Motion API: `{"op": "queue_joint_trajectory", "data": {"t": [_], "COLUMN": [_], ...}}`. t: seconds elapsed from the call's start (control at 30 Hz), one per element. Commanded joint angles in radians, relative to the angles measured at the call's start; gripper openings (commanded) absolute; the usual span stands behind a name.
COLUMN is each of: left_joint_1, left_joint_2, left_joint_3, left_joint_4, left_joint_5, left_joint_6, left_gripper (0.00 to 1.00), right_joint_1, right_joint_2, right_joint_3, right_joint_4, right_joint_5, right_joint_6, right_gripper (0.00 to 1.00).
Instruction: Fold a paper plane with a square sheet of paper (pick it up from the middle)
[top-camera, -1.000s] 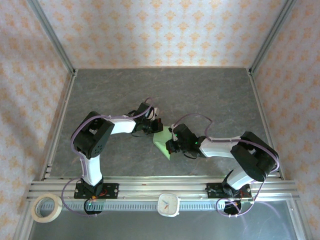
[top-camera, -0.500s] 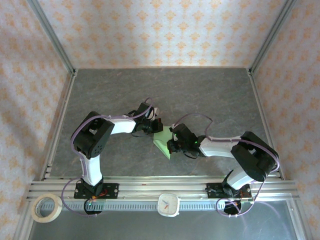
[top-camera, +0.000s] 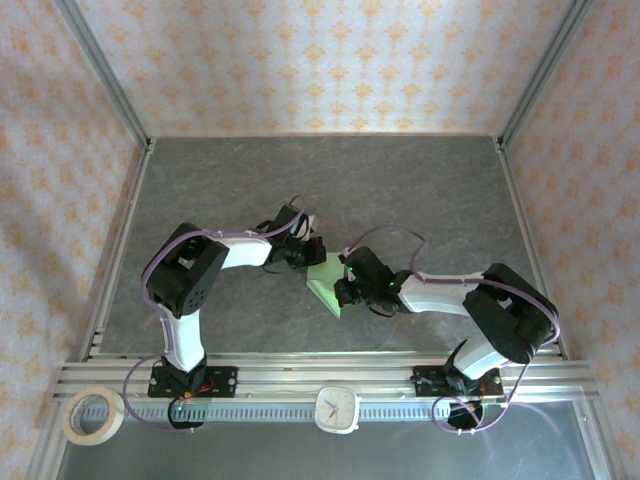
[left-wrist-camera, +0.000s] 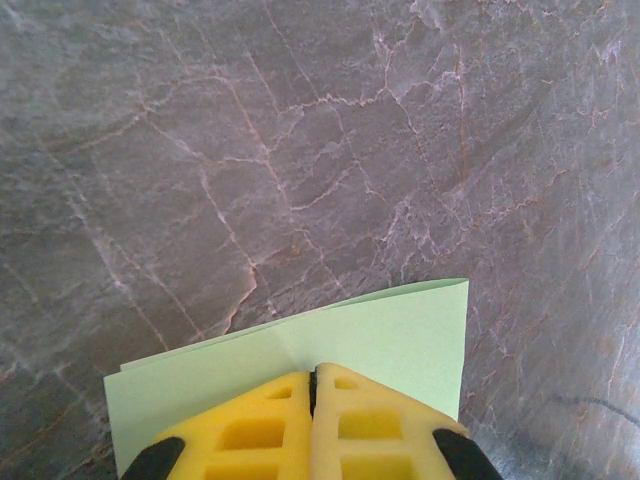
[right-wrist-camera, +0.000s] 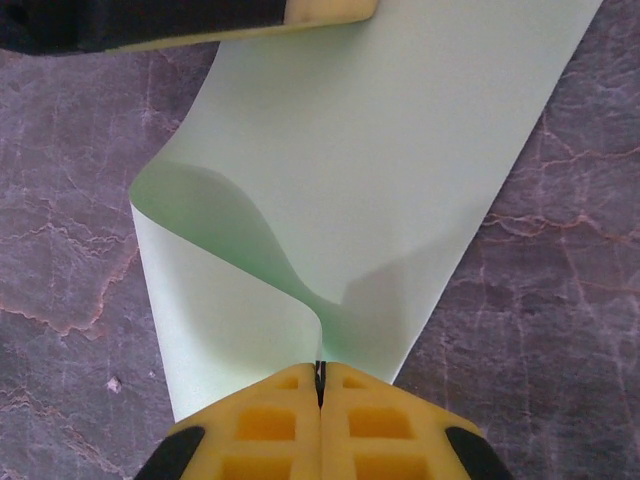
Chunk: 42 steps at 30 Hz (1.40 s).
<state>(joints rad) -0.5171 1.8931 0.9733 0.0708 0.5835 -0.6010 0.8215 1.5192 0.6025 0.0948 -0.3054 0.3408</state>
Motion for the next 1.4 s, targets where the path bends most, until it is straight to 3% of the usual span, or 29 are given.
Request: {"op": "queue_joint_trajectory", "data": {"t": [0.0,1.37], "left_joint_1": [-0.005,-0.005], "left_joint_2": [0.027,0.026], "left_joint_3": [-0.021,-0.02], "left_joint_4": [-0.068,-0.059], "left_joint_5": [-0.049,-0.044], "left_joint_6": [0.001,0.001], "left_gripper": [0.0,0.0], "right_joint_1": [-0.002,-0.002], "right_joint_2": [-0.019,0.039], "right_joint_3": [0.02,0.024], "right_joint_4": [-0.021,-0.027], "right_joint_5": [0.022,0.024], "right_joint_6": [0.013,0.013], "right_gripper": [0.01,0.01]}}
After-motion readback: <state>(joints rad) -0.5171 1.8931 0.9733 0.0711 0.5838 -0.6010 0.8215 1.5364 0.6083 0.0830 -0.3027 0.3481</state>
